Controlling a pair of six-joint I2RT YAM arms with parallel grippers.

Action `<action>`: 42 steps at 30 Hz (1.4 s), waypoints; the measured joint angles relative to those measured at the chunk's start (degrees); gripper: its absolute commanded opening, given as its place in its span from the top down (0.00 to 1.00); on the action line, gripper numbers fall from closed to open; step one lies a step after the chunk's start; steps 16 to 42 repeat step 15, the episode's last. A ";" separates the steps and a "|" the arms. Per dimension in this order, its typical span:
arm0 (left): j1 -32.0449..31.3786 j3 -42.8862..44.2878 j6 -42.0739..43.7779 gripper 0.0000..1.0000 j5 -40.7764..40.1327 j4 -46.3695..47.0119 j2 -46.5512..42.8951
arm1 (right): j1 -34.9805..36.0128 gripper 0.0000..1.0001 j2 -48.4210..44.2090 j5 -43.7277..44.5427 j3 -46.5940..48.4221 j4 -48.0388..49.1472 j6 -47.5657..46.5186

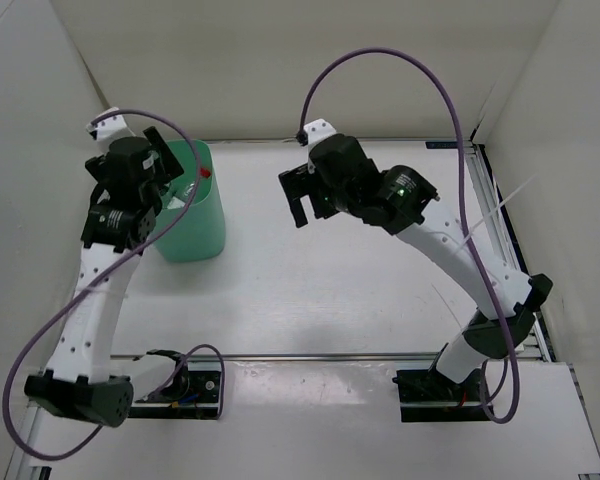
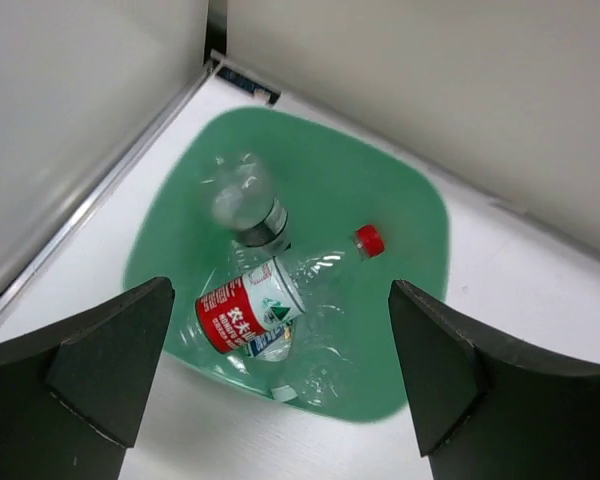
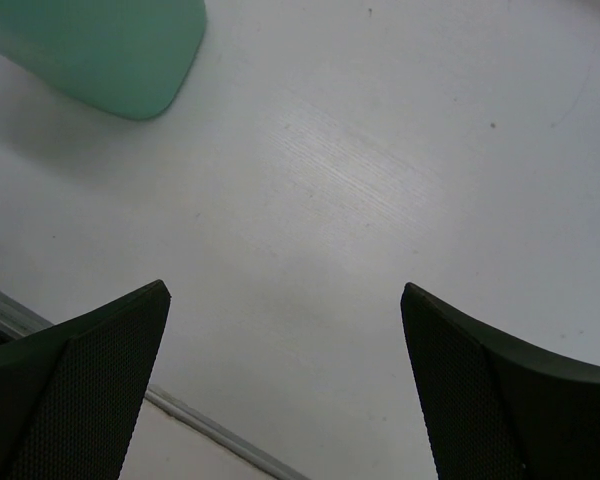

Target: Put the plastic bottles in the bin

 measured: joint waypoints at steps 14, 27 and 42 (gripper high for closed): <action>-0.46 -22.77 2.62 0.00 -5.27 -2.05 -33.59 | -15.56 0.00 -4.13 -18.01 -10.67 -4.46 13.03; -0.46 -24.61 1.66 0.00 -6.16 -3.17 -33.27 | -16.94 0.00 -4.15 -19.04 -10.78 -4.72 13.31; -0.46 -24.61 1.66 0.00 -6.16 -3.17 -33.27 | -16.94 0.00 -4.15 -19.04 -10.78 -4.72 13.31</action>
